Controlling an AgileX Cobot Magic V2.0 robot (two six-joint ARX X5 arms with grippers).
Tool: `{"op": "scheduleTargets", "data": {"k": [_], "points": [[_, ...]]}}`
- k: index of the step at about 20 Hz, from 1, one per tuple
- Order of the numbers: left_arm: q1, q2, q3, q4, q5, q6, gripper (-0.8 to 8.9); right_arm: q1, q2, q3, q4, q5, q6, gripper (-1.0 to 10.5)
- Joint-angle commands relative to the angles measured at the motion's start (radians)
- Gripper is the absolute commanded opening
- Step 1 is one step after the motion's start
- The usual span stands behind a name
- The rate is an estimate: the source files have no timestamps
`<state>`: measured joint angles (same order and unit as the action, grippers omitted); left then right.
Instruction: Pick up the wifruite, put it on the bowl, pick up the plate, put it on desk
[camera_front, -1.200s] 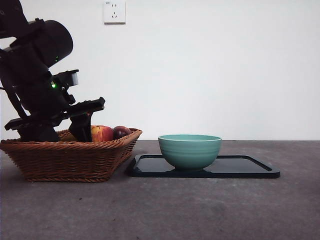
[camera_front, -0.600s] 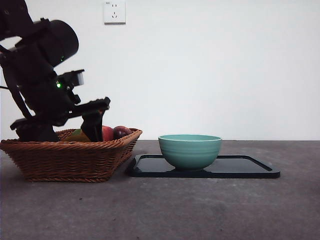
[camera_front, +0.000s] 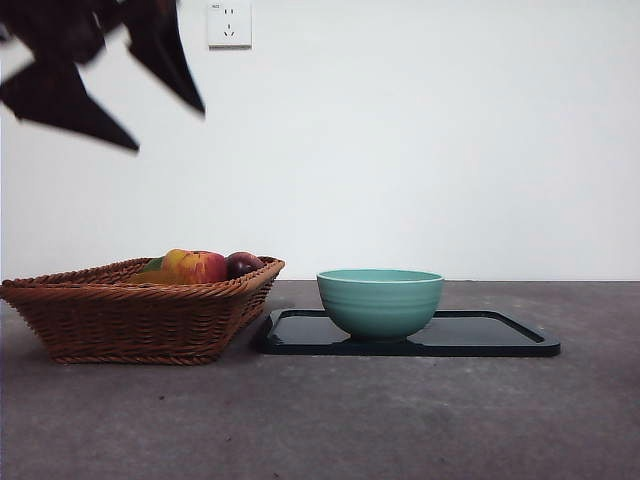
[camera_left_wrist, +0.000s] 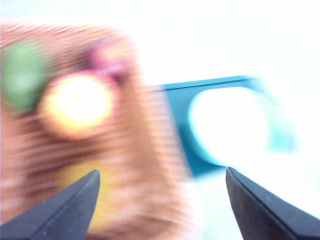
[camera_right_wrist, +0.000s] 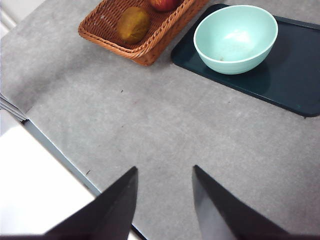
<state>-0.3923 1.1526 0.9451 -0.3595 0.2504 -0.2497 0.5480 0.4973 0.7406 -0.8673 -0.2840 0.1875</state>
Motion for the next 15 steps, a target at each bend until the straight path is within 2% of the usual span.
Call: {"op": "scheduleTargets", "data": {"k": [1, 5, 8, 12, 15], "points": [[-0.008, -0.080, 0.014, -0.054, 0.095, 0.025, 4.04, 0.006, 0.004, 0.005, 0.015, 0.003, -0.009, 1.7], [-0.008, -0.206, 0.014, -0.224, 0.214, 0.084, 4.03, 0.006, 0.004, 0.005, 0.015, 0.004, -0.009, 1.7], [-0.008, -0.268, 0.014, -0.377, 0.262, 0.164, 4.03, 0.006, 0.004, 0.005, 0.015, 0.004, -0.008, 1.7], [-0.008, -0.306, 0.014, -0.536, 0.275, 0.262, 4.02, 0.006, 0.004, 0.005, 0.015, 0.003, -0.009, 1.7], [-0.008, -0.307, 0.014, -0.558, 0.275, 0.276, 4.02, 0.006, 0.004, 0.005, 0.015, 0.003, -0.008, 1.7]]}}
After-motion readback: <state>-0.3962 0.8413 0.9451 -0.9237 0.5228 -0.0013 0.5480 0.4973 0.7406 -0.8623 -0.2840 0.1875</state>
